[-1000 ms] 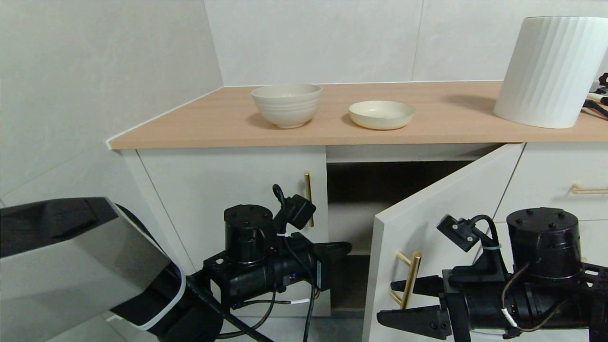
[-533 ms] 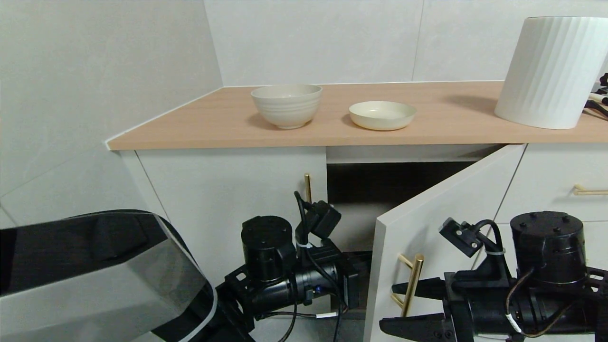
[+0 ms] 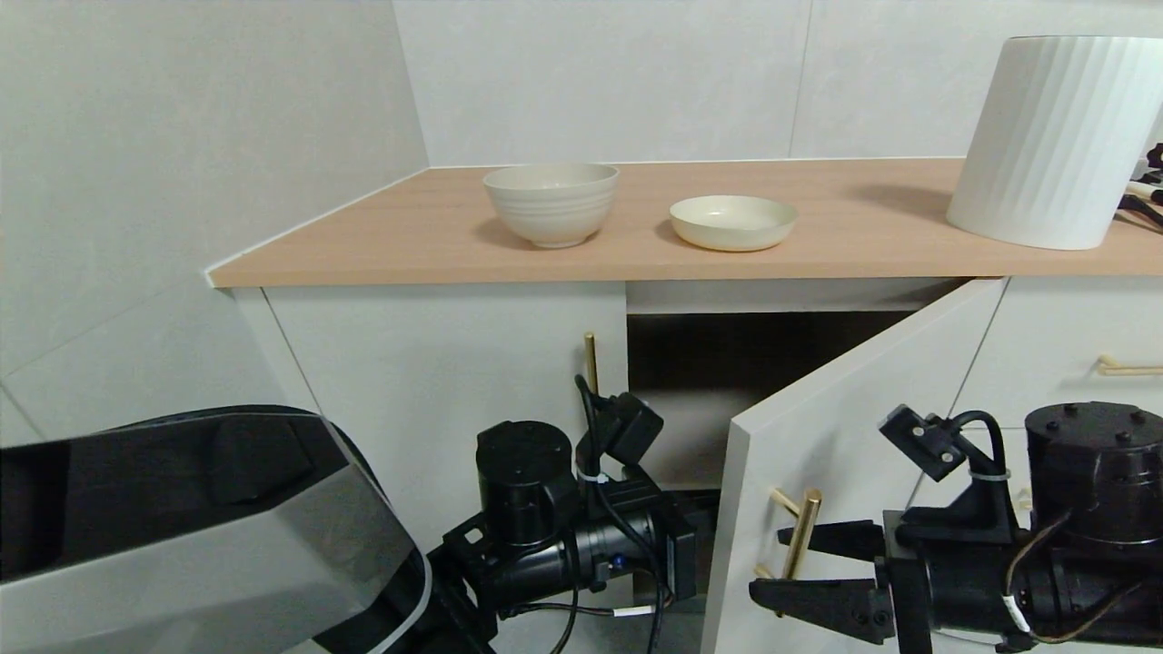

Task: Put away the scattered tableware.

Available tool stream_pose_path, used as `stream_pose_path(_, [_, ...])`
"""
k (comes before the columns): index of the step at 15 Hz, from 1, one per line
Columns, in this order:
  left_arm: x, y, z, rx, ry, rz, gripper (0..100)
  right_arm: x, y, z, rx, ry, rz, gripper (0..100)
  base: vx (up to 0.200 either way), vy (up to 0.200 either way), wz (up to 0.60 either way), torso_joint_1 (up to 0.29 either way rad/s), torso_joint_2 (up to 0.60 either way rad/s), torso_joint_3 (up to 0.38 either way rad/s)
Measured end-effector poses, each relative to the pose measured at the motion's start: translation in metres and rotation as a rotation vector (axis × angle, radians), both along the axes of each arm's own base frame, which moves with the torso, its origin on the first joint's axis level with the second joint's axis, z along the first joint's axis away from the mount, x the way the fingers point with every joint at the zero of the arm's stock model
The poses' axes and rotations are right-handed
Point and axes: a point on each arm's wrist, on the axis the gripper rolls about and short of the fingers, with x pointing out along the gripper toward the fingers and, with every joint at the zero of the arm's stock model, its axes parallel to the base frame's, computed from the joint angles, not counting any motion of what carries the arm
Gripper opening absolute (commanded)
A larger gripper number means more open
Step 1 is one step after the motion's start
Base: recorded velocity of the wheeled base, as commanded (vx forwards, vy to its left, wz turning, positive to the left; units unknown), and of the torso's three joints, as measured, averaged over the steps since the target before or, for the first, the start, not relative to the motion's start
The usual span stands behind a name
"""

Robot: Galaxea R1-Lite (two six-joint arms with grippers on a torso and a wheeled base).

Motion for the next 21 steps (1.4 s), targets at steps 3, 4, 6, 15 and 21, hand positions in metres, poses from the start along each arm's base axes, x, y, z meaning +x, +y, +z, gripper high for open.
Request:
stream_pose_path(3, [0.000,-0.001,-0.001,0.003,0.006,-0.001,0,-0.002,-0.016,0.003,0.004,-0.013,-0.065,100,0.000,0.000,0.00,0.000,0.00,0.000])
stream_pose_path(4, [0.000,0.000,-0.001,0.006,0.009,-0.002,0,-0.006,-0.022,0.002,0.003,-0.014,-0.082,100,0.000,0.000,0.00,0.000,0.00,0.000])
stream_pose_path(6, [-0.001,0.000,-0.003,0.018,0.021,-0.004,0,-0.018,-0.031,0.000,0.001,-0.011,-0.097,100,0.000,0.000,0.00,0.000,0.00,0.000])
stream_pose_path(15, [0.007,-0.025,0.000,0.070,0.070,-0.030,0,-0.041,-0.045,0.008,0.021,-0.080,-0.105,100,-0.111,0.000,0.00,0.003,0.00,0.001])
stream_pose_path(21, [0.028,-0.040,0.001,0.096,0.097,-0.018,0,-0.044,-0.047,0.010,0.024,-0.103,-0.099,100,-0.033,0.000,0.00,0.000,0.00,0.000])
